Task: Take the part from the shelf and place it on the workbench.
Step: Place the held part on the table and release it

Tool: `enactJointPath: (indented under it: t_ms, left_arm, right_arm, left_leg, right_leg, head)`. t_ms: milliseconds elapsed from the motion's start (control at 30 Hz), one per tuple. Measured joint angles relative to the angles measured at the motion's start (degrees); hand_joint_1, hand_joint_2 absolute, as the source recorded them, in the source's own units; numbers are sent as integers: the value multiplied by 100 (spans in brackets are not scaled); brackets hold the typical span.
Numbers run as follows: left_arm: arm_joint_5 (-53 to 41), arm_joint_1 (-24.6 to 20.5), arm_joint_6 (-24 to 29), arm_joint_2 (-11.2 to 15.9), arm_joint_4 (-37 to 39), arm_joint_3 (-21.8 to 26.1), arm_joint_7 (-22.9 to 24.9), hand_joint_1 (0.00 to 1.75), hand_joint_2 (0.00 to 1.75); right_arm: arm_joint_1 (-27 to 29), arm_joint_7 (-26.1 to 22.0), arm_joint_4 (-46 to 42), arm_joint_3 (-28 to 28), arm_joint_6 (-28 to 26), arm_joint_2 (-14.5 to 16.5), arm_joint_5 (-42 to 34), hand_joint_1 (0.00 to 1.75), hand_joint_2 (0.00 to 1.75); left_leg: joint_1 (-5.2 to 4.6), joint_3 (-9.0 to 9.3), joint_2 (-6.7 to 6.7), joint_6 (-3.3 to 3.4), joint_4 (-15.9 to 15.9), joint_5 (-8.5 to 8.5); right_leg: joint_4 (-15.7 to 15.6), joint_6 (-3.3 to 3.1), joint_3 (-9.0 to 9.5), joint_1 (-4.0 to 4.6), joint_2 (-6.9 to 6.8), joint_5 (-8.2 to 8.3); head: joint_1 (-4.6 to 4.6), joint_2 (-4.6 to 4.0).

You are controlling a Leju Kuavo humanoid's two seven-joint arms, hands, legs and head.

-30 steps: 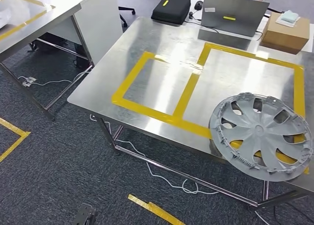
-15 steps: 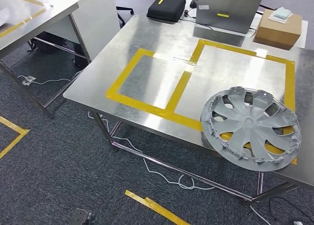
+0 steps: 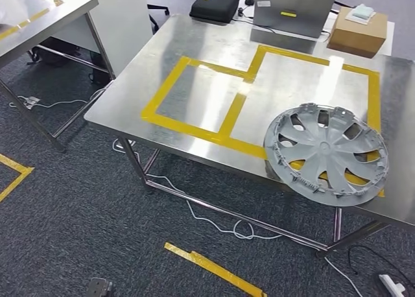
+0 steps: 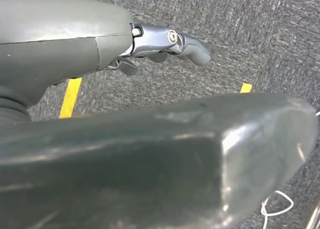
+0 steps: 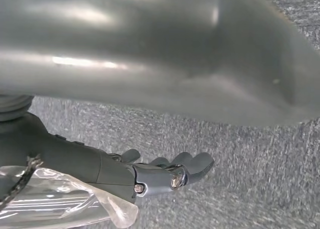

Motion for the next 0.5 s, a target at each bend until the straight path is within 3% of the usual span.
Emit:
enactJointPath:
  t_ms: [33, 133, 167, 233, 300, 333, 367, 400, 500]
  left_arm:
    - [9, 7, 2, 2, 1, 30, 0, 0, 0]
    - [50, 18, -1, 13, 1, 115, 1, 0, 0]
    - [60, 23, -3, 18, 1, 143, 2, 0, 0]
    - [62, 41, -7, 26, 2, 192, 5, 0, 0]
    - [68, 59, -9, 27, 3, 234, 9, 0, 0]
    - [73, 63, -8, 29, 3, 264, 13, 0, 0]
    - [77, 65, -4, 33, 3, 296, 15, 0, 0]
    - [79, 66, 2, 39, 3, 330, 19, 0, 0]
    - [77, 70, 16, 56, 3, 426, 33, 0, 0]
  right_arm:
    - [-10, 3, -2, -15, 29, -1, 32, 0, 0]
    - [-8, 27, -6, -80, 96, -1, 138, 0, 0]
    - [-7, 40, -11, -99, 116, 1, 174, 0, 0]
    - [-12, 58, -29, -118, 154, 2, 237, 0, 0]
    - [-13, 75, -49, -141, 199, 3, 320, 0, 0]
    - [-10, 90, -60, -163, 228, 4, 378, 0, 0]
    - [-9, 107, -72, -190, 257, 9, 438, 0, 0]
    - [-7, 125, -86, -218, 287, 15, 502, 0, 0]
    - [-3, 157, -124, -280, 353, 34, 649, 0, 0]
  left_leg:
    - [-12, -13, 39, -27, 27, 12]
    - [-8, -47, 90, -121, 87, -2]
    - [5, -85, 29, -154, 187, -129]
    - [35, -242, -148, -214, 705, -610]
    - [51, -419, -224, -237, 1443, -1059]
    - [53, -431, -233, -235, 1660, -1145]
    - [53, -348, -239, -223, 1653, -1108]
    - [52, -163, -259, -201, 1417, -976]
    - [51, 569, -555, -108, 194, -573]
  right_leg:
    - [-136, -27, 61, 9, -36, 13]
    - [-155, -153, -46, 7, 69, 86]
    - [-160, -212, -72, 1, 104, 127]
    - [-160, -306, -146, 3, 177, 225]
    - [-135, -332, -262, 24, 266, 317]
    - [-115, -334, -331, 35, 318, 357]
    - [-92, -330, -400, 44, 372, 393]
    - [-69, -324, -465, 51, 432, 429]
    - [-21, -271, -622, 62, 619, 553]
  head:
    - [-3, 0]
    - [-19, 0]
    - [-27, 0]
    - [-44, 0]
    - [-48, 0]
    - [-47, 0]
    - [-46, 0]
    - [-46, 0]
    - [-43, 0]
